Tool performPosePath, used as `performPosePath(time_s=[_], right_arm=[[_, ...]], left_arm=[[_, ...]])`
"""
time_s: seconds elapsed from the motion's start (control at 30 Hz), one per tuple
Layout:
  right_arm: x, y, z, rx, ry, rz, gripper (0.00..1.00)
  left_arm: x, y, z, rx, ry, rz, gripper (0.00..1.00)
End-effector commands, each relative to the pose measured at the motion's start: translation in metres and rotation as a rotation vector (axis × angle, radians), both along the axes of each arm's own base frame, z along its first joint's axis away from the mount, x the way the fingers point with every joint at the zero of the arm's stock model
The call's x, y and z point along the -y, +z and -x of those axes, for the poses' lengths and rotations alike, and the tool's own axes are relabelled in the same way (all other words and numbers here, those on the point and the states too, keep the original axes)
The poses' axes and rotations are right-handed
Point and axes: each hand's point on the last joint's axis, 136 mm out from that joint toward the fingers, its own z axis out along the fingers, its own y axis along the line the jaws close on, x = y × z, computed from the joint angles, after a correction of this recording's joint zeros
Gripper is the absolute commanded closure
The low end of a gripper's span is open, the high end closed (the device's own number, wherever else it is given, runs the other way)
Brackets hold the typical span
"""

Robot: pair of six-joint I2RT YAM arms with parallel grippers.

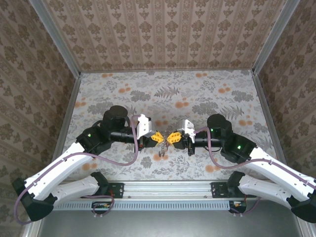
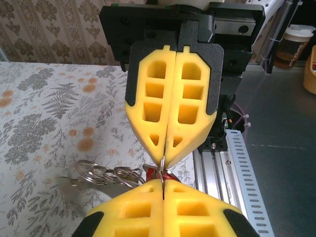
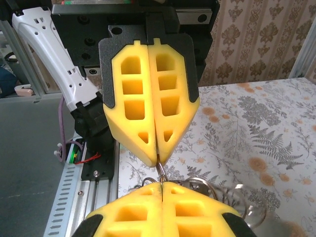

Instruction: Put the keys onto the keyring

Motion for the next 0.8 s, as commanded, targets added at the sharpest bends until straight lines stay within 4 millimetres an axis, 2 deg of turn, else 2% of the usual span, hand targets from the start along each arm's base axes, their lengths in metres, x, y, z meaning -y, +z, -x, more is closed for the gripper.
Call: performPosePath(time_s=[0.0,0.13,0.33,0.7,0.77], right_arm=[[0.0,0.014,0.003,0.036,0.008,-0.039,1.0],[0.007,0.013,0.003,0.048,-0.018,-0.031,1.0],[0.015,0.011,0.005,0.061,-0.042,-0.015,1.0],[0.013,-0.007,-0.006,0.03,-0.08,0.013,1.0],[0.016,-0.008,-0.009,0.025,-0.104,0.014,1.0]], left_arm=[[0.001,0.009,-0.001,0.048,0.0,0.026,1.0],[0.001,0.006,-0.004,0.046,0.014,0.012,1.0],[-0.002,0.012,0.002,0.059,-0.002,0.039,1.0],[-0.004,0.022,0.004,0.059,-0.006,0.075,1.0],[-0.004,0.018,-0.003,0.044,0.022,0.059,1.0]])
